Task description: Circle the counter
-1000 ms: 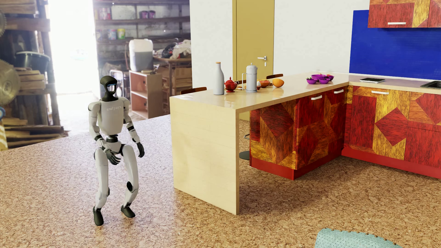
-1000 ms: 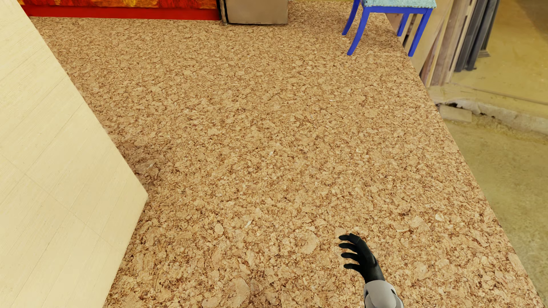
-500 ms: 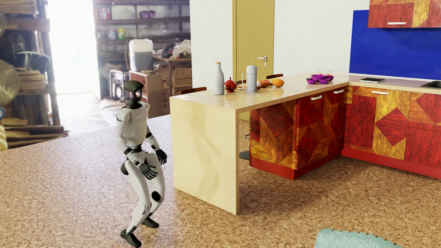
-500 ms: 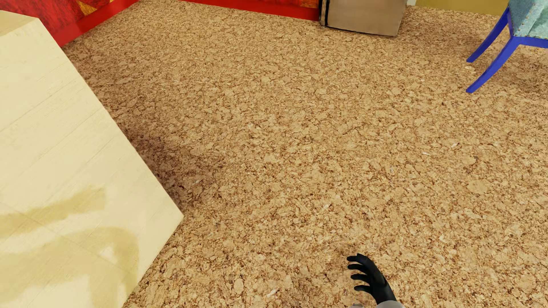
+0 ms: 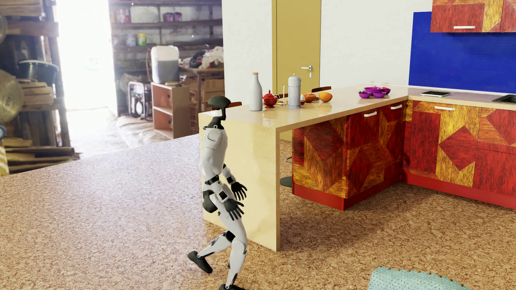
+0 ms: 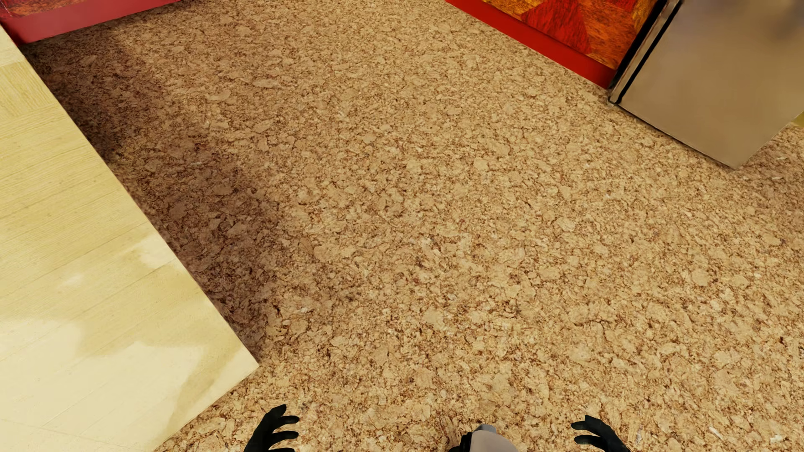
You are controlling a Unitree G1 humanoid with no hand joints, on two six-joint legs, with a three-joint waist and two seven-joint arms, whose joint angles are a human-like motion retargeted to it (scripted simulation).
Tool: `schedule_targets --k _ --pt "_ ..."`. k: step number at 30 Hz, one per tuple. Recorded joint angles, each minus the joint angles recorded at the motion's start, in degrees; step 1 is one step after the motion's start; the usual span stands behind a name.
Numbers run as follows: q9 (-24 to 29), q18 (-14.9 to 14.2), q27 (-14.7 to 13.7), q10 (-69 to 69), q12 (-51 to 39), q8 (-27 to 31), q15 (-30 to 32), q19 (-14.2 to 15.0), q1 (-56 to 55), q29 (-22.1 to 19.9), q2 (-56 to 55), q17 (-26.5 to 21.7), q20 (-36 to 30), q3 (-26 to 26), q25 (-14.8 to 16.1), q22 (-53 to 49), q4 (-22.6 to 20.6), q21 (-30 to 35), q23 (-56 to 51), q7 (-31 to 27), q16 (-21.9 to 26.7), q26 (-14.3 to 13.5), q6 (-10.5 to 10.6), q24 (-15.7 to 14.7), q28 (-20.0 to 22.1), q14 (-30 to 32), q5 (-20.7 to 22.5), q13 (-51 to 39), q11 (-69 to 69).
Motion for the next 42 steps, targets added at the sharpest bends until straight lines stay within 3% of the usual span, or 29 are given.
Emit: schedule_targets --k 1,2,3,4,6,9,10,11,12,14,15,16,18,19,21,23,24,25,26,27,30,32,34,35,36,38,39,41,42 --pt "0.57 -1.21 1.86 2.45 3.19 -1.97 -2.47 -6.81 -4.79 -2.65 3.66 -0.43 1.66 2.6 1.95 0.92 1.42 -0.58 -2.46 2.0 0.72 -1.03 2.9 0.03 -3.59 -0.11 -0.43 -4.36 -0.61" --pt "0.69 -2.04 3.32 -0.18 7.08 -3.63 -4.82 -8.35 -8.36 -5.31 7.38 0.85 2.69 6.01 3.87 -1.16 3.13 0.31 -5.75 3.5 1.66 -1.39 5.65 0.69 -6.66 -5.15 -1.03 -8.25 -1.38" --pt "-0.52 -3.03 4.04 -7.02 10.28 -4.78 -7.31 -3.73 -10.54 -7.31 10.49 3.05 4.1 9.0 5.32 -1.51 4.9 2.07 -9.42 3.91 1.91 -1.91 7.83 2.1 -8.3 -10.63 -2.07 -11.1 -1.94" --pt "-1.72 -3.29 1.84 -16.96 12.65 -2.96 -6.41 -1.33 -9.22 -8.06 9.7 6.61 1.87 8.61 5.77 2.07 5.93 4.02 -7.2 2.7 2.3 -2.92 9.37 3.55 -7.61 -10.46 -2.41 -14.24 5.44" --pt "-2.7 -2.74 -3.11 -20.72 11.23 3.21 -0.06 0.1 -3.29 -6.31 4.53 8.46 -3.18 6.0 4.38 7.08 2.43 9.63 -4.68 2.16 3.74 -3.11 7.4 2.89 -5.19 -12.86 -1.44 -10.5 16.8" --pt "-2.58 -2.69 -4.24 -20.08 6.52 3.13 -4.49 0.02 3.88 0.42 1.61 5.13 1.09 -0.98 -1.3 -2.32 -1.38 0.56 -2.43 -0.78 -1.69 -5.28 2.66 -2.98 -2.11 -17.12 0.57 0.49 3.84" --pt "-2.7 -1.18 -2.26 -10.97 3.55 0.97 -7.37 -6.29 0.83 0.85 4.05 3.05 -1.19 0.24 -1.22 -0.63 -0.57 0.48 -1.2 -0.88 -1.7 -7.08 3.66 -4.17 -2.94 -12.72 0.53 1.35 4.46" --pt "-3.22 0.81 1.35 -4.71 2.55 -1.46 -9.49 -9.43 -2.62 0.26 6.95 1.74 -0.98 1.35 -0.14 2.13 1.35 1.37 -2.06 0.54 -1.13 -8.78 5.03 -5.3 -5.18 -7.63 0.3 0.96 3.6" --pt "-3.79 3.07 5.06 -3.27 4.77 -3.25 -11.22 -7.39 -5.14 -1.34 10.47 2.57 0.24 3.34 1.44 1.37 3.63 2.79 -3.47 3.36 -0.49 -9.39 5.79 -6.14 -7.8 -5.81 -0.37 -0.27 1.83" --pt "-4.15 -0.76 10.14 -7.03 7.98 -6.46 -13.8 -7.03 -8.94 -4.89 18.34 5.26 2.38 8.5 5.04 -1.41 5.0 3.34 -6.74 5.6 0.18 -7.23 7.61 -5.62 -10.09 -10.16 -1.22 -7.46 -2.88" --pt "-4.47 -3.22 9.98 -10.24 9.89 -7.73 -15.44 -6.03 -10.36 -6.25 21.88 5.76 2.44 10.46 6.65 -2.61 4.42 4.67 -8.51 5.4 0.48 -6.0 8.23 -4.96 -9.0 -12.17 -1.97 -11.44 -4.58" --pt "-4.24 -2.49 6.75 -17.3 11.21 -6.11 -13.13 -4.68 -9.85 -6.67 20.37 8.17 0.53 9.57 7.55 -0.69 4.72 5.1 -9.02 4.64 2.0 -5.48 9.0 -4.04 -6.66 -9.8 -1.79 -14.34 3.97" --pt "-3.63 -1.39 -2.09 -19.85 10.18 2.28 -0.58 -2.69 -6.24 -4.74 8.59 8.84 -2.51 3.58 6.41 9.5 2.73 10.01 -4.87 3.41 3.25 -5.13 5.98 -3.33 -1.63 -10.79 1.35 -12.01 22.41" --pt "-3.33 -1.71 -2.12 -21.21 10.45 4.18 -3.29 -1.87 -3.84 -2.35 3.34 7.89 -0.14 -0.58 4.01 6.68 1.47 6.73 -4.43 1.85 2.53 -4.56 3.59 -3.56 -0.15 -12.23 3.18 -7.19 22.56" --pt "-2.76 -2.59 4.0 -25.59 6.34 4.01 -7.08 -0.16 2.98 1.57 -5.21 7.25 -0.75 -5.85 -1.32 3.24 -0.88 0.13 -4.03 -1.11 1.89 -4.64 -1.45 -2.15 0.95 -14.68 1.78 0.65 18.12" --pt "-2.3 -2.75 7.54 -25.42 0.54 3.65 -4.79 2.69 7.91 2.05 -5.76 4.23 0.66 -4.53 -3.14 -2.39 -1.68 -0.69 -2.9 -3.89 -0.54 -5.29 -3.44 1.6 -1.69 -17.06 -1.6 4.68 1.66" --pt "-1.29 -1.76 6.53 -15.5 -1.24 2.1 2.78 4.11 5.81 0.92 -3.19 2.26 -0.43 -2.76 -1.99 -2.29 -1.59 -0.41 -1.9 -3.01 -0.44 -5.96 -3.03 2.91 -3.5 -14.42 -3.75 2.84 -3.4" --pt "-0.84 1.42 3.67 -5.42 -1.65 -0.33 4.43 1.65 1.29 -1.84 -0.98 0.86 -0.64 -0.07 0.61 -0.32 0.77 -0.13 -0.84 -1.06 -1.0 -6.4 0.07 2.97 -5.59 -6.3 -3.97 0.39 -2.83" --pt "-0.26 1.41 1.63 -0.42 0.86 -2.59 1.77 -4.45 -2.63 -5.36 2.22 1.25 -0.26 2.33 3.43 0.12 2.99 -0.31 -1.55 1.55 -0.16 -6.76 3.31 2.32 -7.83 -1.2 -4.23 -3.19 -2.92" --pt "-0.12 -1.01 -0.18 -0.25 4.67 -4.47 -1.03 -8.31 -5.39 -8.84 5.68 2.61 1.25 5.42 5.88 -0.59 4.59 0.82 -3.21 3.55 0.81 -6.71 6.49 1.7 -9.37 -2.88 -4.81 -5.94 -2.89" --pt "-4.02 -3.3 1.2 -19.5 12.95 -5.13 -9.94 -2.58 -5.82 -11.48 12.43 8.21 2.05 9.23 5.74 2.41 5.21 8.17 -8.15 3.54 3.69 -5.12 11.86 1.32 -6.05 -12.19 -6.47 -13.94 0.14" --pt "-3.61 -3.58 -0.95 -20.83 11.11 3.03 -2.52 -1.2 -0.21 -6.74 6.64 10.85 -3.07 4.69 1.44 5.75 2.7 6.1 -5.97 2.55 3.67 -3.65 9.38 -1.87 -0.64 -16.36 -4.93 -9.71 16.43" --pt "-3.23 -4.11 -2.2 -22.02 6.39 5.3 -7.88 -0.56 4.57 -0.51 4.25 6.52 0.28 -0.68 -2.06 -2.02 0.46 1.11 -3.4 0.54 -1.26 -2.47 4.67 -5.02 1.97 -19.15 -4.1 0.2 7.86" --pt "-2.88 -3.76 -1.02 -15.57 3.1 3.87 -11.97 -2.3 3.38 1.19 6.43 3.53 -0.34 -1.11 -2.26 -2.36 0.52 -0.44 -1.52 -0.73 -3.93 -3.5 4.16 -5.86 1.47 -17.46 -4.38 2.61 4.94" --pt "-2.9 -0.42 2.02 -6.93 1.86 1.7 -14.31 -2.97 -0.04 1.18 9.55 1.51 -2.37 0.03 -1.01 -0.09 1.41 0.31 -0.73 -0.83 -3.11 -5.37 4.64 -6.9 -1.52 -10.78 -4.45 2.64 4.16" --pt "-2.28 1.82 9.82 -3.96 5.36 -2.58 -16.47 -2.17 -6.41 -2.16 17.99 3.13 0.93 4.63 3.45 -1.65 3.54 1.1 -5.86 3.49 -0.37 -6.27 6.41 -6.95 -8.96 -7.07 -4.74 -3.45 -0.54" --pt "-1.67 2.1 11.29 -10.41 6.86 -3.78 -13.9 -0.83 -8.05 -4.3 18.28 6.26 -0.77 5.81 5.09 -2.63 4.54 2.6 -8.89 6.18 0.92 -5.9 7.19 -5.31 -9.7 -9.09 -5.54 -8.09 5.17" --pt "-1.77 -1.07 6.43 -20.36 8.94 2.24 5.73 2.01 -0.37 -6.32 8.07 10.17 -4.17 4.4 5.68 5.07 2.86 4.87 -5.01 4.45 3.51 -6.19 6.38 -1.07 -7.35 -17.53 -2.98 -12.96 24.03" --pt "-1.31 -1.28 3.15 -22.91 9.55 4.19 3.18 3.0 3.68 -6.4 3.79 9.66 -3.19 2.38 5.32 4.77 1.64 4.34 -4.99 2.68 2.01 -5.15 5.16 -0.12 -5.23 -18.75 -1.05 -9.93 23.18"
